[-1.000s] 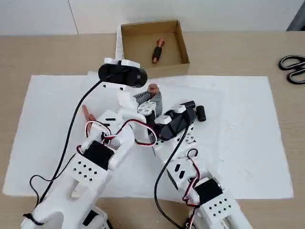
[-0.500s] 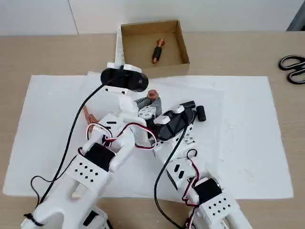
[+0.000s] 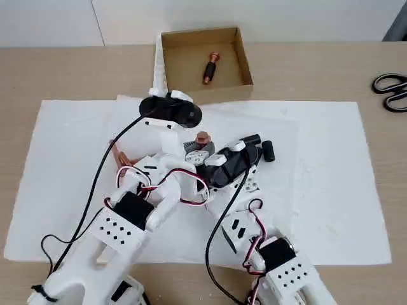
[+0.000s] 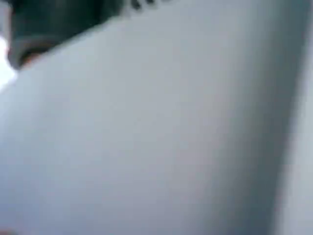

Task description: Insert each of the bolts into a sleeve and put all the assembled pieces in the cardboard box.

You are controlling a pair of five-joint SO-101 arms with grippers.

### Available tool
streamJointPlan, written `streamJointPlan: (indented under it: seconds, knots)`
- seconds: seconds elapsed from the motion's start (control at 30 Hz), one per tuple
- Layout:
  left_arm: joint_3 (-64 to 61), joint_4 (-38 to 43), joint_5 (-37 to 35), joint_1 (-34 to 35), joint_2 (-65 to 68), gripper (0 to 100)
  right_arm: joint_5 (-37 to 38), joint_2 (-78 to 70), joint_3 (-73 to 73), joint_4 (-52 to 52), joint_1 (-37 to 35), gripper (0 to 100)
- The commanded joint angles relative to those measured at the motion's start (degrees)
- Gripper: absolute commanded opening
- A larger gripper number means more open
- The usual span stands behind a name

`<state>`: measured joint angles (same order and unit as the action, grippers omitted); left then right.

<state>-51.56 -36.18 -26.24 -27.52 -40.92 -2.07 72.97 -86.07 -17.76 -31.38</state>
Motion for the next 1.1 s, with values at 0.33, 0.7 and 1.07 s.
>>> streamJointPlan:
  seconds: [0.33,0.7,1.07]
  knots:
    - [-3.30,-0.70,0.18,0.18,-1.23,1,-0.35,1.45,0.88,1.45,0.22,0.4]
    - [-3.03,-0.62,0.18,0.18,-1.14,3,-0.35,1.45,0.79,1.45,0.22,0.4]
    - [-2.95,-0.70,0.18,0.35,-1.49,17,-0.35,1.45,0.70,1.45,0.84,0.4]
